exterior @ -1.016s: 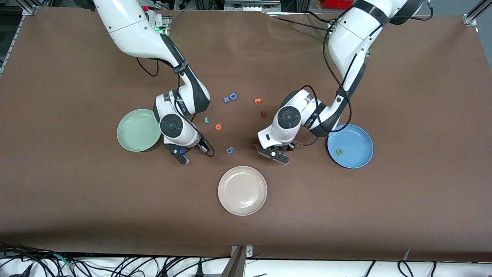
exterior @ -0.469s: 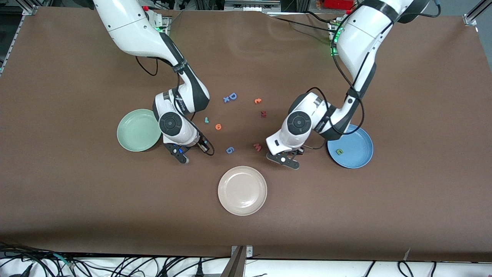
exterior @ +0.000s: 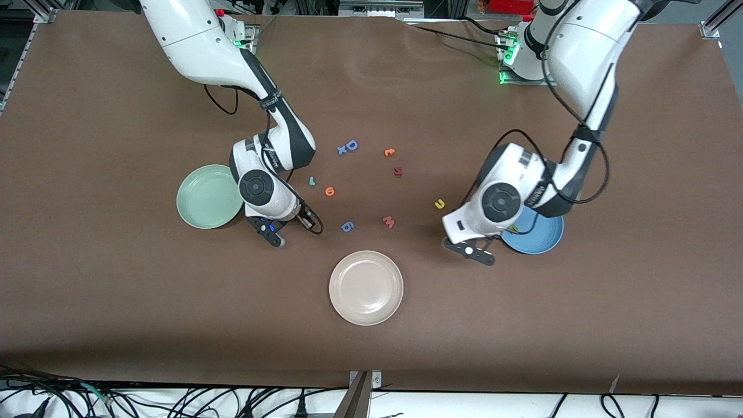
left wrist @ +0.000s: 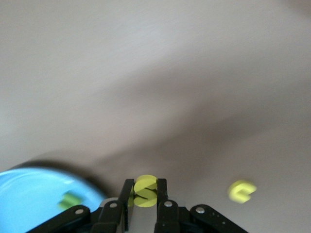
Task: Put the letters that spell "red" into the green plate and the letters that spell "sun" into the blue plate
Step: 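Release the s and p onto the blue and green plates with both grippers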
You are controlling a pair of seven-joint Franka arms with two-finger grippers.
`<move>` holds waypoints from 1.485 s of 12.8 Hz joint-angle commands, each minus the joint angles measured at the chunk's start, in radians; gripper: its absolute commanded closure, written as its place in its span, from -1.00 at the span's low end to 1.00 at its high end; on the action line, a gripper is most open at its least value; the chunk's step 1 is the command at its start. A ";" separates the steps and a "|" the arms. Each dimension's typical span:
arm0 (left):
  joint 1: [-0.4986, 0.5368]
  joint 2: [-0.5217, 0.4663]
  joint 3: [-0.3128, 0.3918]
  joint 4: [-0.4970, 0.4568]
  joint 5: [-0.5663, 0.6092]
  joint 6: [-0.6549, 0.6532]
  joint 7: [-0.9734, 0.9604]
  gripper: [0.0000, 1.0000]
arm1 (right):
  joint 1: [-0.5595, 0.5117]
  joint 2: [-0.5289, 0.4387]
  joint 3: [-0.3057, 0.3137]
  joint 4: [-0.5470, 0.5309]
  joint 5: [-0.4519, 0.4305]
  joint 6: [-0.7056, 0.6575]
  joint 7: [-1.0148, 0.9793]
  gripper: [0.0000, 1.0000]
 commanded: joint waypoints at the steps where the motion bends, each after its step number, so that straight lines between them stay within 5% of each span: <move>1: 0.099 -0.065 -0.021 -0.093 0.018 -0.031 0.060 0.74 | -0.025 -0.095 -0.047 0.002 0.005 -0.185 -0.130 1.00; 5: 0.192 -0.155 -0.044 -0.264 0.032 0.018 0.113 0.77 | -0.025 -0.203 -0.223 -0.020 0.003 -0.411 -0.512 1.00; 10: 0.285 -0.184 -0.043 -0.460 0.036 0.230 0.184 0.67 | -0.025 -0.237 -0.394 -0.181 0.003 -0.341 -0.922 1.00; 11: 0.287 -0.184 -0.043 -0.460 0.036 0.228 0.184 0.37 | -0.025 -0.237 -0.405 -0.243 0.005 -0.247 -0.971 1.00; 12: 0.287 -0.186 -0.043 -0.458 0.036 0.224 0.184 -0.54 | -0.025 -0.235 -0.405 -0.308 0.005 -0.141 -0.985 1.00; 13: 0.287 -0.189 -0.044 -0.458 0.036 0.214 0.186 -1.00 | -0.025 -0.231 -0.403 -0.352 0.008 -0.061 -0.985 1.00; 16: 0.285 -0.233 -0.060 -0.438 0.035 0.156 0.186 -1.00 | -0.024 -0.214 -0.397 -0.379 0.009 -0.002 -0.984 1.00; 17: 0.281 -0.247 -0.073 -0.420 0.035 0.133 0.181 -1.00 | -0.022 -0.214 -0.397 -0.379 0.009 -0.006 -0.984 0.77; 18: 0.273 -0.255 -0.095 -0.403 0.036 0.110 0.180 -1.00 | -0.022 -0.215 -0.397 -0.379 0.009 -0.008 -0.984 0.00; 19: 0.271 -0.256 -0.124 -0.386 0.036 0.104 0.174 -1.00 | -0.022 -0.215 -0.397 -0.379 0.009 -0.009 -0.984 -0.32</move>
